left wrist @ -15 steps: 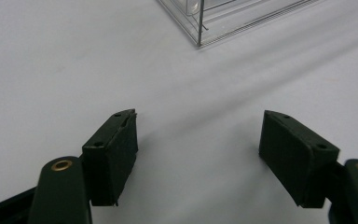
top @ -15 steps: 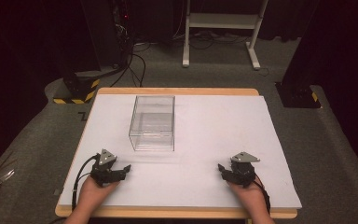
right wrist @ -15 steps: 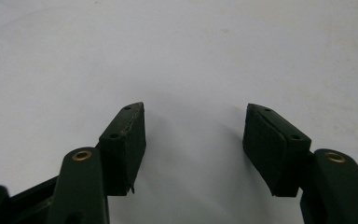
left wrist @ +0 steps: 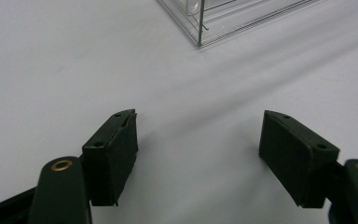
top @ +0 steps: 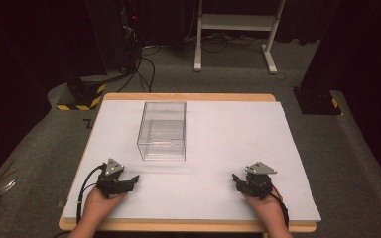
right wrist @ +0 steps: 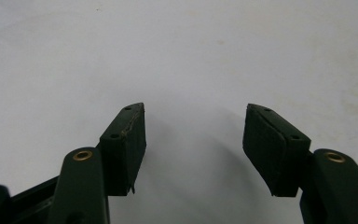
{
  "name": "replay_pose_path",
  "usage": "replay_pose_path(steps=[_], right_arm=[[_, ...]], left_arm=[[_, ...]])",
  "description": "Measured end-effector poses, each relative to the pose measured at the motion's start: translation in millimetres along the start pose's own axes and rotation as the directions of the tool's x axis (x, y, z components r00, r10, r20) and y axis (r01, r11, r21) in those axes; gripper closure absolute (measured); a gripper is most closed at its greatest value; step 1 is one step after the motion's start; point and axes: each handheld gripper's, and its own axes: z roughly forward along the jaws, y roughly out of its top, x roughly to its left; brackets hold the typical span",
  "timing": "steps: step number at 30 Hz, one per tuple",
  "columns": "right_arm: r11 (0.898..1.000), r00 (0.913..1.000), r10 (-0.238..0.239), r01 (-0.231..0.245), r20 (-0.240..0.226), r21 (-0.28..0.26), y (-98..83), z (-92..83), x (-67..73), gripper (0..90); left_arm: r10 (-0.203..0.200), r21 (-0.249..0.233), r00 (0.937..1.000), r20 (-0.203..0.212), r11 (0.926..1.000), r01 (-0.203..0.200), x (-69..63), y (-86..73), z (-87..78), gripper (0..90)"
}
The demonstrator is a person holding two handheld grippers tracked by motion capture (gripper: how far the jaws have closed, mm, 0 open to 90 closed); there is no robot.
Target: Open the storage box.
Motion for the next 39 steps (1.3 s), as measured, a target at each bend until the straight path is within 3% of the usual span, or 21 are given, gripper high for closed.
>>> replay_pose_path(steps=[5, 13, 14, 17, 21, 29, 39], right_arm=[[1.000, 1.0000, -0.002, 0.002, 0.004, -0.009, 0.5, -5.6, -3.3, 39.4], [1.000, 0.9998, -0.001, 0.001, 0.020, 0.023, -5.6, -3.0, -12.2, 39.8], [1.000, 0.9998, 0.013, -0.014, 0.017, 0.026, -6.8, -2.4, -14.6, 40.0], [0.999, 0.9996, 0.029, -0.029, 0.009, 0.027, -7.2, -2.2, -15.7, 40.0], [0.999, 0.9990, 0.043, -0.043, -0.009, 0.032, -7.6, -1.1, -18.5, 40.0], [0.998, 0.9985, 0.052, -0.051, -0.017, 0.033, -7.7, -0.7, -19.7, 39.9], [0.998, 0.9985, 0.052, -0.051, -0.018, 0.034, -7.7, -0.6, -19.9, 39.9]], left_arm=[[-0.002, 0.001, 1.0000, -0.002, 1.0000, 0.002, 0.0, 0.2, -0.1, 28.5], [-0.007, -0.001, 0.9999, -0.013, 1.0000, 0.007, 0.3, 0.8, -1.2, 33.1], [-0.007, -0.003, 1.0000, -0.006, 1.0000, 0.007, 0.1, 0.7, -1.9, 37.4], [0.009, -0.010, 1.0000, 0.000, 0.9999, -0.009, -1.1, 2.1, -4.5, 39.5], [-0.001, -0.046, 0.9996, 0.028, 0.9989, 0.002, -2.2, 5.8, -11.1, 43.1], [0.027, -0.100, 0.9983, 0.051, 0.9948, -0.022, -7.6, 13.1, -21.0, 45.8], [0.052, -0.160, 0.9907, 0.126, 0.9867, -0.031, -19.5, 23.0, -25.0, 47.5]])
